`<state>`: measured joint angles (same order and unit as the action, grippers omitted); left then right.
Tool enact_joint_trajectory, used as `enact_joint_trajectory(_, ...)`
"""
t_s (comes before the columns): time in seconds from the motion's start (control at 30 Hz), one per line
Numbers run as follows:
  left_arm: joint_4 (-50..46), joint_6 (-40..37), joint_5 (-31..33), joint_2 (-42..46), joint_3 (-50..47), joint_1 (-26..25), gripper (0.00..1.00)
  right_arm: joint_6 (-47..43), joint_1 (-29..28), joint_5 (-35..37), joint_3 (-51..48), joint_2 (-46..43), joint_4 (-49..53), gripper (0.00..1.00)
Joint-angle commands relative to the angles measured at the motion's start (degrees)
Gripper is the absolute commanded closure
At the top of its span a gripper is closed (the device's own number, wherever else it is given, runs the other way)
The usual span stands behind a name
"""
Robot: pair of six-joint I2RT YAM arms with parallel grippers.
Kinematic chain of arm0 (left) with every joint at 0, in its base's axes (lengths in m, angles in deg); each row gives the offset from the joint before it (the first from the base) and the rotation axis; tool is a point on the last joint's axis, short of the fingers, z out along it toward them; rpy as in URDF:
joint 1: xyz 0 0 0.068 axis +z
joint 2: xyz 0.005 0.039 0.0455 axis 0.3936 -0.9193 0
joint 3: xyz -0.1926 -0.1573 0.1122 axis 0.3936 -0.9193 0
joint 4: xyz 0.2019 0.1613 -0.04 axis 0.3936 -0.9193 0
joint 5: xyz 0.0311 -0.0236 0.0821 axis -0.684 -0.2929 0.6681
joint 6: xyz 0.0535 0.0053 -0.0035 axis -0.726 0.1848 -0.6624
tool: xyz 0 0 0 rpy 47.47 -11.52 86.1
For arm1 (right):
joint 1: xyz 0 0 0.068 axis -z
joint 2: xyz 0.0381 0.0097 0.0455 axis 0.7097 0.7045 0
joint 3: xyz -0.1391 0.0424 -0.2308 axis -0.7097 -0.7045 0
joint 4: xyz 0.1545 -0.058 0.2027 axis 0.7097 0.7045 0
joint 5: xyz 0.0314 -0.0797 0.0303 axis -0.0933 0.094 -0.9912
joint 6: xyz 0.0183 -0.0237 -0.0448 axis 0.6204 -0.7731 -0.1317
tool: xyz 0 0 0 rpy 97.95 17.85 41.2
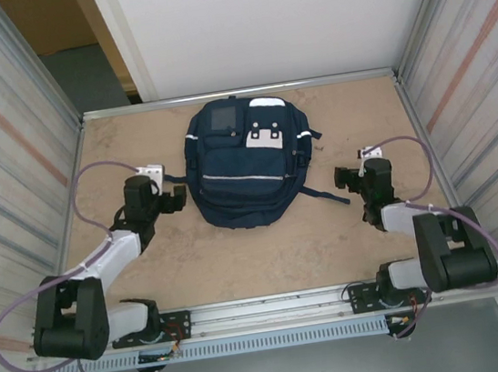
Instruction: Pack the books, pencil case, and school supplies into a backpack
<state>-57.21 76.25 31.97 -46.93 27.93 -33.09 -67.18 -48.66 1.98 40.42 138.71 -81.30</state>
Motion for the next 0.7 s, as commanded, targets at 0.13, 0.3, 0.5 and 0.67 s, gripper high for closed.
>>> enact_joint_trajectory(0.13, 11.5, -5.2, -5.6, -4.5, -0.8, 2.8, 0.01, -0.8, 5.8, -8.0, 1.3, 10.2, -18.4, 0.01)
enact_joint_trajectory(0.3, 19.8, -4.1, -9.0, -3.6, -6.5, 4.7, 0.01, -0.6, 6.3, -9.0, 4.4, 11.1, -12.3, 0.01)
enact_joint_trajectory(0.5, 15.3, -4.3, -8.3, -6.9, -2.3, 4.8, 0.01, -0.8, 5.9, -8.1, 4.2, 10.5, -12.0, 0.01)
enact_joint_trajectory(0.67, 24.7, -6.2, -6.0, -7.7, -5.9, 5.3, 0.01, -0.9, 5.8, -8.1, 4.3, 10.7, -11.8, 0.01)
